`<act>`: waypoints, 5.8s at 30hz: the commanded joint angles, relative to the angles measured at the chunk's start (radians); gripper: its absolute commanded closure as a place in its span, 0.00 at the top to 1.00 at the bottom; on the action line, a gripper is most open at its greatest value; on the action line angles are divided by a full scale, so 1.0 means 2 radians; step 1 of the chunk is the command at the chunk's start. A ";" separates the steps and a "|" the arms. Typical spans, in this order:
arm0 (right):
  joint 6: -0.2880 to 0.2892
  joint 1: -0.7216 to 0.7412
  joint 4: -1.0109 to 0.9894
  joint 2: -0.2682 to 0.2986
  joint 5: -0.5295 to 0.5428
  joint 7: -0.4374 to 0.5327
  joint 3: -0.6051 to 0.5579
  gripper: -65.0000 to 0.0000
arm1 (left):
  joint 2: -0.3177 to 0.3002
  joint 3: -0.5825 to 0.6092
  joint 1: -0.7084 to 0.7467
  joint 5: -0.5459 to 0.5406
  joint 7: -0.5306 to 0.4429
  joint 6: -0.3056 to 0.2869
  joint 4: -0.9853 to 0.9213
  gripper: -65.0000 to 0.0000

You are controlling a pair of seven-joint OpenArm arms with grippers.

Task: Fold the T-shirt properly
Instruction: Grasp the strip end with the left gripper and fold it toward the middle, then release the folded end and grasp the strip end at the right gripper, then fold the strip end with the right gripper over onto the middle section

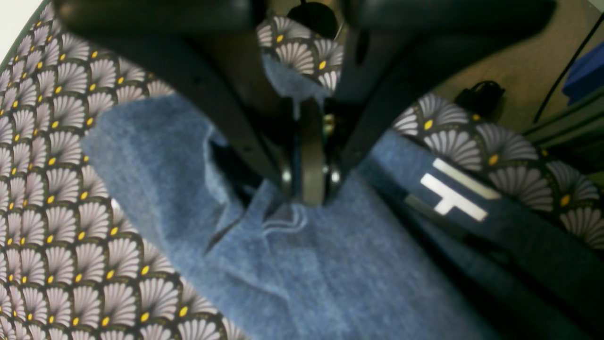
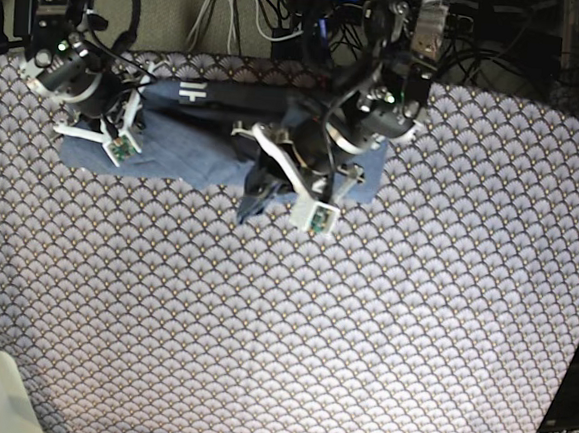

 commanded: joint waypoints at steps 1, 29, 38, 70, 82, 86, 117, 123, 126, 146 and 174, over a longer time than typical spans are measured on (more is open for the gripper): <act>0.000 0.001 0.008 0.006 0.005 0.006 0.003 0.00 | 0.006 0.002 -0.005 -0.007 -0.013 -0.003 0.006 0.01; 0.000 0.002 0.008 0.008 0.005 0.001 0.002 0.03 | -0.115 -0.107 -0.001 -0.156 -0.007 -0.004 0.033 0.36; 0.000 0.001 0.024 0.009 0.005 0.001 0.006 0.45 | -0.141 -0.169 0.029 -0.156 -0.007 -0.004 -0.014 0.01; 0.000 0.071 -0.151 0.016 0.008 0.007 0.126 0.47 | -0.137 -0.167 0.001 -0.158 -0.012 -0.008 -0.106 0.01; 0.000 0.071 -0.151 0.016 0.006 0.007 0.127 0.47 | -0.137 -0.167 0.001 -0.157 -0.012 -0.008 -0.106 0.01; 0.000 0.078 -0.179 0.015 0.007 0.007 0.126 0.47 | -0.137 -0.167 0.001 -0.157 -0.012 -0.008 -0.106 0.01; 0.000 0.086 -0.194 -0.035 0.008 0.001 0.126 0.00 | -0.140 -0.168 0.001 -0.157 -0.012 -0.008 -0.106 0.01; 0.000 0.067 -0.089 -0.036 0.008 0.001 0.127 0.00 | -0.141 -0.168 -0.001 -0.158 -0.012 -0.008 -0.106 0.01; 0.000 0.055 -0.029 -0.046 0.008 0.001 0.127 0.00 | -0.141 -0.168 -0.001 -0.160 -0.012 -0.008 -0.106 0.01; 0.000 0.040 0.037 -0.119 0.008 0.001 0.122 0.00 | -0.155 -0.170 0.002 -0.162 -0.011 -0.008 -0.105 0.01; 0.000 0.024 0.043 -0.160 0.078 0.001 -0.097 0.00 | -0.155 -0.272 0.050 -0.161 -0.006 -0.004 -0.082 0.00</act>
